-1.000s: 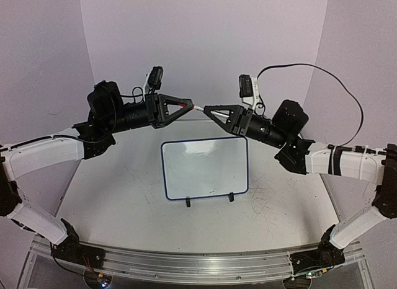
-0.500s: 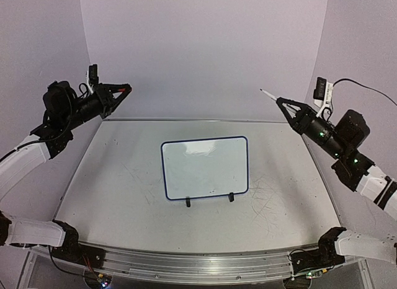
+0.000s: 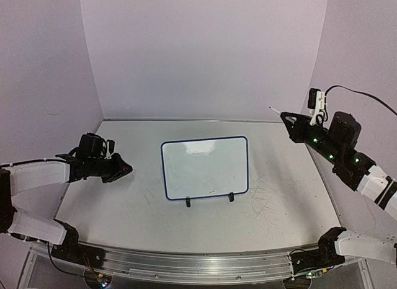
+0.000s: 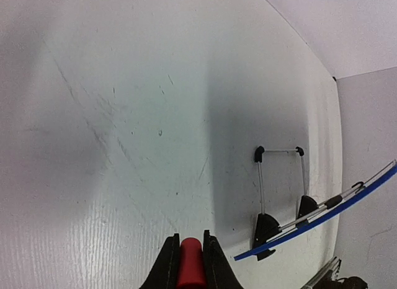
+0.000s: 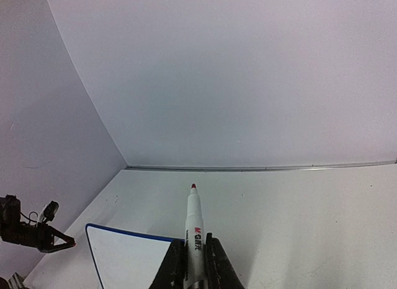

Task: Write a sentence on the whiteboard
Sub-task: Place the pen cap at the center of the board, then hold the whiteboard at the center of the board, then write a sentence on the whiteboard.

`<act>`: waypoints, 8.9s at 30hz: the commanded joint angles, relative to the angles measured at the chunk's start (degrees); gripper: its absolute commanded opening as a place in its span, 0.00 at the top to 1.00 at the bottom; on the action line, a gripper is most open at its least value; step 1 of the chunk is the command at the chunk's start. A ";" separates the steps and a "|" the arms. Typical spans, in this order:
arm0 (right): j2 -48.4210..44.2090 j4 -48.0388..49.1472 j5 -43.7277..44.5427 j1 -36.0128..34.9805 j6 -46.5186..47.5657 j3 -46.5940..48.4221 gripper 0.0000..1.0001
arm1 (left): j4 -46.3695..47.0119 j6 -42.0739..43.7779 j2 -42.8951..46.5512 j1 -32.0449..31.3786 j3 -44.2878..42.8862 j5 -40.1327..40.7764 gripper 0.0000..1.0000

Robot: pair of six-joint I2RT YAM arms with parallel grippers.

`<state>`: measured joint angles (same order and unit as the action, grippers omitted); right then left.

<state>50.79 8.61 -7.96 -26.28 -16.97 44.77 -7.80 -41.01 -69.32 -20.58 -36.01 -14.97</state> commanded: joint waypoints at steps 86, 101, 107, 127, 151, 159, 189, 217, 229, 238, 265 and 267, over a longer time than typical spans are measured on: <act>2.16 -2.69 1.91 0.05 -2.43 2.75 1.00 | 0.65 3.96 -4.50 0.00 1.08 -0.51 0.57; -1.14 -13.40 5.05 0.06 -13.06 3.45 1.00 | -3.63 5.40 9.89 0.01 -2.04 -3.64 0.25; -5.35 -15.46 6.63 0.03 -14.15 2.09 1.00 | -3.61 4.88 13.93 0.01 -1.91 -6.42 0.16; -3.39 -20.45 11.74 0.06 -0.80 2.69 1.00 | 7.76 2.23 16.49 0.01 0.87 2.19 0.01; 12.98 -12.84 15.28 -24.47 2.22 14.35 1.00 | 56.83 0.00 -8.23 1.75 11.00 -34.49 0.12; 27.44 -7.51 14.25 -33.33 4.04 20.52 1.00 | 67.87 -1.16 -17.69 -0.78 11.05 -39.17 0.27; 34.69 -1.20 14.20 -34.66 4.84 22.03 1.00 | 76.42 6.58 -37.70 -6.41 2.08 -40.49 0.83; 51.41 -1.32 21.39 -38.57 6.23 34.01 1.00 | 76.80 12.99 -39.78 -6.67 3.94 -40.38 1.00; 54.52 -1.30 23.22 -38.54 5.71 36.35 1.00 | 76.80 13.24 -39.82 -6.58 4.03 -40.09 1.00; 55.93 -1.23 24.18 -38.52 5.79 37.40 1.00 | 76.80 13.27 -39.59 -6.49 4.12 -40.20 1.00; 58.12 -1.23 25.44 -38.52 5.11 38.58 1.00 | 76.79 13.24 -38.76 -6.42 4.61 -40.16 1.00; 58.30 -1.29 25.52 -38.49 5.00 38.69 1.00 | 76.79 13.24 -38.79 -6.40 4.60 -40.16 1.00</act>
<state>107.93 6.18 16.04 -64.45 -11.43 81.03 68.21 -27.13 -108.42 -27.16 -32.16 -53.95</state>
